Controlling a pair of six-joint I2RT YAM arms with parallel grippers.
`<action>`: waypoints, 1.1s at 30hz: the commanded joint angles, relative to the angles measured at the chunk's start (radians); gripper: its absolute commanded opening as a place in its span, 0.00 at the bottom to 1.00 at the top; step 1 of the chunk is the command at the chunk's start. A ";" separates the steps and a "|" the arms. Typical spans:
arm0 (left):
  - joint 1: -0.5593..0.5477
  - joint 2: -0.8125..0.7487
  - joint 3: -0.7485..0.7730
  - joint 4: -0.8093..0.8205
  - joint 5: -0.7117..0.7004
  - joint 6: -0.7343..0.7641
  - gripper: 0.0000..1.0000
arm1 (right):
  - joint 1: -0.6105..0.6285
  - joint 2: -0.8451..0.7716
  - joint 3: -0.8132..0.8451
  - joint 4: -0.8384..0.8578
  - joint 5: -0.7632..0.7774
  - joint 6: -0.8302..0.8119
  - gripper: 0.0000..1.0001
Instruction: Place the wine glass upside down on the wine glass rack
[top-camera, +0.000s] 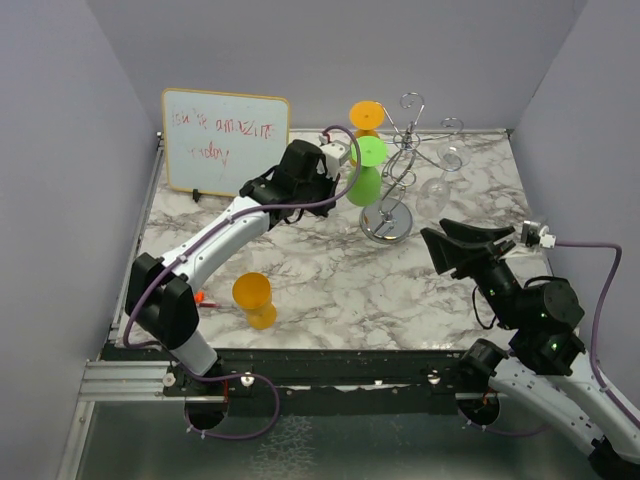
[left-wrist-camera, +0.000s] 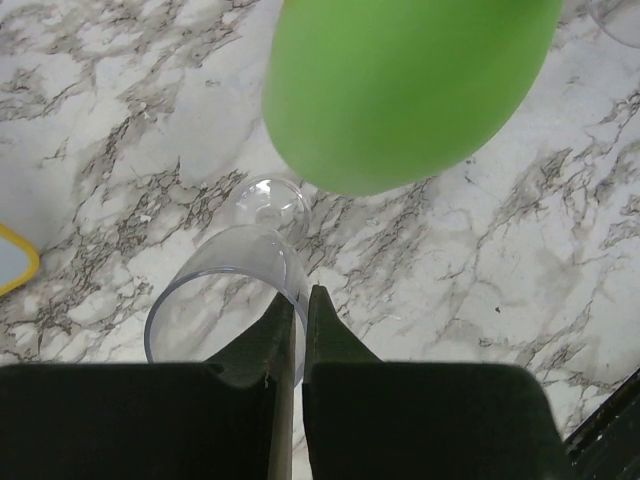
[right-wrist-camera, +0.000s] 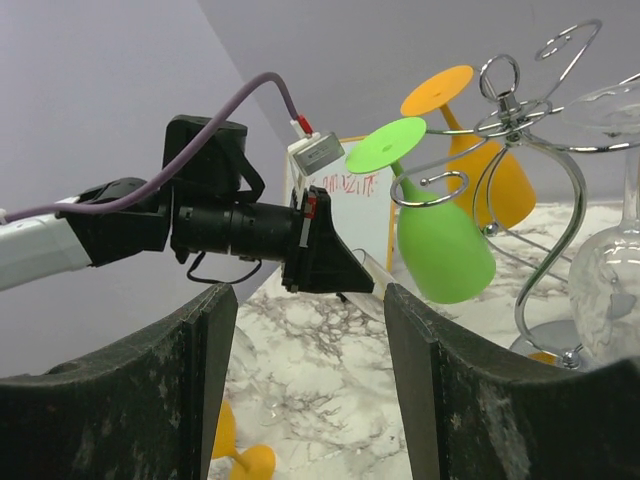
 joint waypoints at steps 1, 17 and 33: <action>-0.009 -0.055 -0.007 -0.071 -0.051 0.018 0.00 | 0.000 -0.002 -0.013 -0.051 0.026 0.101 0.65; -0.184 -0.246 -0.103 -0.088 -0.060 -0.163 0.00 | 0.000 0.116 -0.102 -0.287 0.183 0.742 0.65; -0.246 -0.372 -0.282 0.054 -0.256 -0.384 0.00 | 0.000 0.282 -0.214 -0.223 -0.034 1.180 0.54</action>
